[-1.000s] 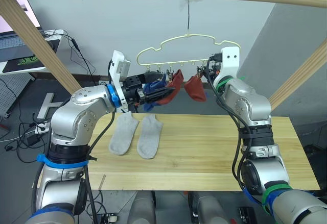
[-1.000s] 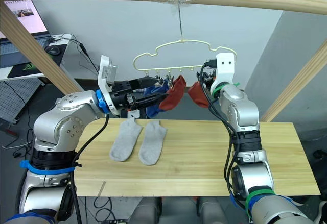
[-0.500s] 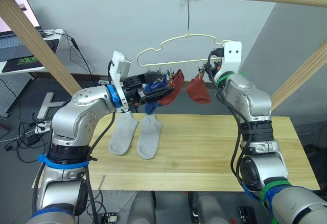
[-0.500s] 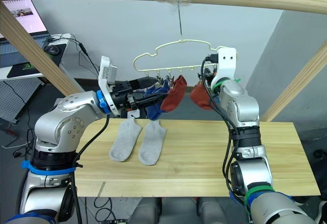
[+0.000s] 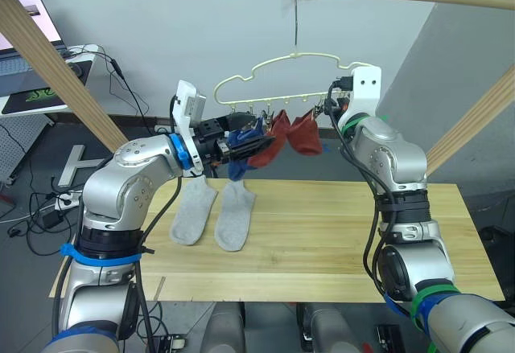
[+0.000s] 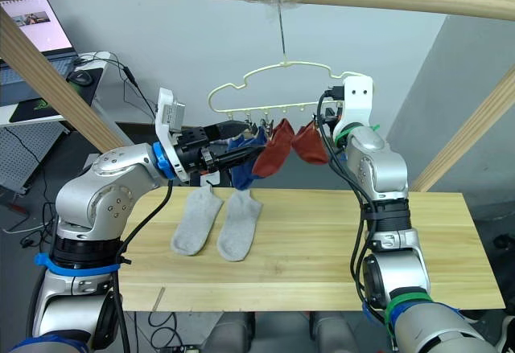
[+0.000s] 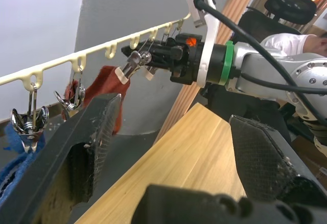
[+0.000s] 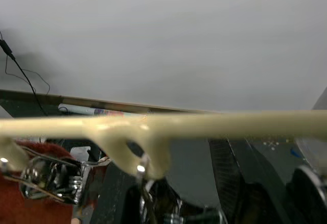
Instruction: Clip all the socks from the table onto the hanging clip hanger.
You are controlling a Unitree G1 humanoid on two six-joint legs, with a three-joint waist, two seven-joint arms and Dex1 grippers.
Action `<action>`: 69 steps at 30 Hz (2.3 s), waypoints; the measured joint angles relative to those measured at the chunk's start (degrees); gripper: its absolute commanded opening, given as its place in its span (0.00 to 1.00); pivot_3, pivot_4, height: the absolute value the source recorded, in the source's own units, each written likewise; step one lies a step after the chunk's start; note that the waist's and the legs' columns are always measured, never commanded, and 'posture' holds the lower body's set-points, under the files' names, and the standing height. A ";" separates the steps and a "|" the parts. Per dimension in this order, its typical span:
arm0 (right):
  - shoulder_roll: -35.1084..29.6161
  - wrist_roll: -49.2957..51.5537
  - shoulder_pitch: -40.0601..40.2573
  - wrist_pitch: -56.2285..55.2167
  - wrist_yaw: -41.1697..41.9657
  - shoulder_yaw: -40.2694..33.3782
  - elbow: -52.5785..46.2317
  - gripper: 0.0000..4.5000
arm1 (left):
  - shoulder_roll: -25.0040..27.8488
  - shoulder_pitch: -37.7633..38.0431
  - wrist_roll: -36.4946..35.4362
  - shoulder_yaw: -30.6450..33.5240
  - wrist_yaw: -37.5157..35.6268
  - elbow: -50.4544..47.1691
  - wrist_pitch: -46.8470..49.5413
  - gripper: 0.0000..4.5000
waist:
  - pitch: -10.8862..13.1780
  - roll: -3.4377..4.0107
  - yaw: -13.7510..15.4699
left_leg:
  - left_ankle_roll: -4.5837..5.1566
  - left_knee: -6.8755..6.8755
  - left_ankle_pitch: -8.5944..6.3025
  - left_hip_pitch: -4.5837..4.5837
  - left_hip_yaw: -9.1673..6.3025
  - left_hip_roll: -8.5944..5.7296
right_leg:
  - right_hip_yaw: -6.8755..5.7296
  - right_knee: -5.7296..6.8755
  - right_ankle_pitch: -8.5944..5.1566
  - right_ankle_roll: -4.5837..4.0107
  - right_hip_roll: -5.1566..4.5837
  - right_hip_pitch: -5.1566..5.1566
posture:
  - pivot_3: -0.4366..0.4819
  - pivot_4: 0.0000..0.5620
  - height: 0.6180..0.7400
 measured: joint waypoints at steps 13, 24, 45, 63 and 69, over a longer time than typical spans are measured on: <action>1.44 0.05 0.44 6.42 -2.44 -0.27 -4.74 0.86 | -0.11 0.00 0.04 0.00 0.02 0.00 -0.24 0.87 | 0.00 0.00 -0.06 | 0.00 -0.03 0.00 0.00 0.00 0.01 | -0.01 0.00 0.00 0.00 0.00 -0.01 | 0.65 0.41 1.00; 3.64 0.05 0.41 8.45 -4.28 -1.05 -6.30 0.58 | -0.18 0.00 0.23 0.00 0.03 0.00 -0.86 0.87 | 0.00 0.00 -0.03 | 0.00 -0.03 0.00 0.00 0.00 0.01 | -0.02 0.00 0.00 0.00 0.00 -0.01 | 0.64 0.42 1.00; 3.90 0.02 -1.95 8.48 -5.28 -1.59 -6.28 0.32 | -0.22 0.36 0.31 0.00 0.16 0.00 -0.98 0.87 | 0.00 0.01 -0.05 | 0.00 -0.03 0.00 0.00 0.00 0.01 | -0.03 0.00 0.00 0.00 0.00 -0.01 | 0.65 0.41 1.00; 4.03 -0.16 -2.37 8.43 -5.84 -2.14 -5.41 0.03 | -0.20 2.22 0.59 -0.02 0.23 -0.36 -1.00 0.87 | 0.01 0.01 -0.03 | 0.00 -0.04 0.00 0.00 -0.01 0.01 | -0.03 0.00 0.00 0.00 0.00 -0.01 | 0.65 0.42 1.00; 4.01 -0.15 -2.36 8.49 -6.22 -2.17 -5.43 0.03 | 0.52 3.81 2.88 -0.19 0.24 -0.39 -1.89 0.87 | 0.01 0.01 -0.14 | 0.00 -0.05 0.00 0.01 0.01 0.01 | -0.01 0.00 0.00 0.00 0.00 -0.02 | 0.65 0.42 1.00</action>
